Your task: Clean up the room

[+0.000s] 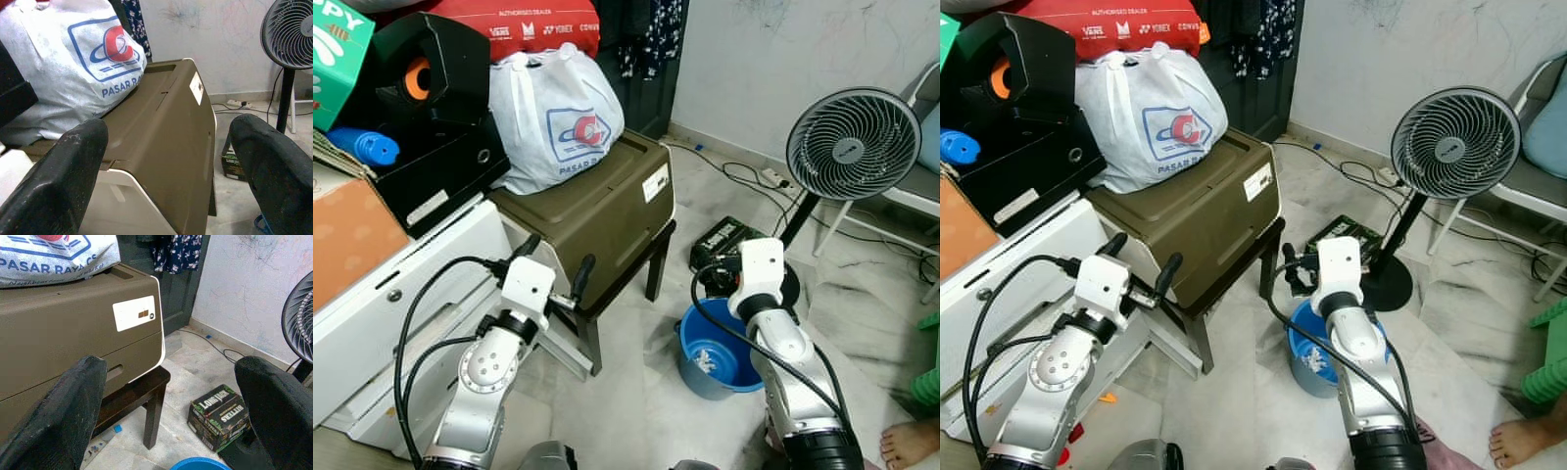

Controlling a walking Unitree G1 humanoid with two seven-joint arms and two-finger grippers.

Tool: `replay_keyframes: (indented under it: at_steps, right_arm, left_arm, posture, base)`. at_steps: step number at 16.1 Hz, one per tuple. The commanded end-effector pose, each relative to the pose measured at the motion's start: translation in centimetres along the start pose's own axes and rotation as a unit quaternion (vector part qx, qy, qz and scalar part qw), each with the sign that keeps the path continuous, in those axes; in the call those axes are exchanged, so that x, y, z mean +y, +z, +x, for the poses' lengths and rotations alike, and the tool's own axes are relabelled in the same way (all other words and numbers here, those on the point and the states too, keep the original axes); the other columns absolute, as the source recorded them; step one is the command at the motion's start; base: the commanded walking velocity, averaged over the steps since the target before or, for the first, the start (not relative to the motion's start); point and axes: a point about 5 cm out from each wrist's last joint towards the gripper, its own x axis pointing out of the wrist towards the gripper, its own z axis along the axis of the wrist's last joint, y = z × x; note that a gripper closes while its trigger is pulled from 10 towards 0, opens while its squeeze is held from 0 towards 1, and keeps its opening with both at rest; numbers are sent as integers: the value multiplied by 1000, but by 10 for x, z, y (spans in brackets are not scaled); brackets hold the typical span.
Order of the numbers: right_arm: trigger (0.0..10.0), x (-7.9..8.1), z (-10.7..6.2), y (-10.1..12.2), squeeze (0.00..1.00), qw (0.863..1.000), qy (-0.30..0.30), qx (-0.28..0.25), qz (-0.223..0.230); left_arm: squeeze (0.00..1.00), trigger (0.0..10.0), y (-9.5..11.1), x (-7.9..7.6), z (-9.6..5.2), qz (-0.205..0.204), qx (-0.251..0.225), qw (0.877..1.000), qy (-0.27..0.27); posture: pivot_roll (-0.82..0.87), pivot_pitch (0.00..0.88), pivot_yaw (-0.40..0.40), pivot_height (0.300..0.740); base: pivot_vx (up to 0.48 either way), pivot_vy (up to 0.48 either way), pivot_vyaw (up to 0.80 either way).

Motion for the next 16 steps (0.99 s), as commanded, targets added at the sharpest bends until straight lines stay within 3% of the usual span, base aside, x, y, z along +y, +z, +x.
replay_keyframes:
  at_steps: [1, 5, 11, 16]
  right_arm:
    - [10000, -3, 1, 0, 0, 1000, -4, 2, 4]
    - [10000, -2, 2, 0, 0, 1000, -3, 4, 7]
    - [10000, -1, 2, -1, 0, 1000, -2, 8, 14]
    - [10000, -1, 3, -1, 0, 1000, 2, 10, 11]
  left_arm:
    - [0, 10000, 1, -2, -1, -3, 2, 1000, -7]
    - [0, 10000, 1, -4, -1, -6, -2, 1000, -18]
    - [0, 10000, 4, -6, -1, -11, -8, 999, -29]
    - [0, 10000, 5, -8, -2, -20, -14, 999, -39]
  posture:
    - [-39, 0, -23, 740]
    - [-40, 0, -21, 740]
    - [-42, 0, -21, 740]
    - [-43, 0, -26, 740]
  base:
    - [0, 0, 0]
    - [0, 0, 0]
    - [0, 0, -718]
    - [181, 0, 0]
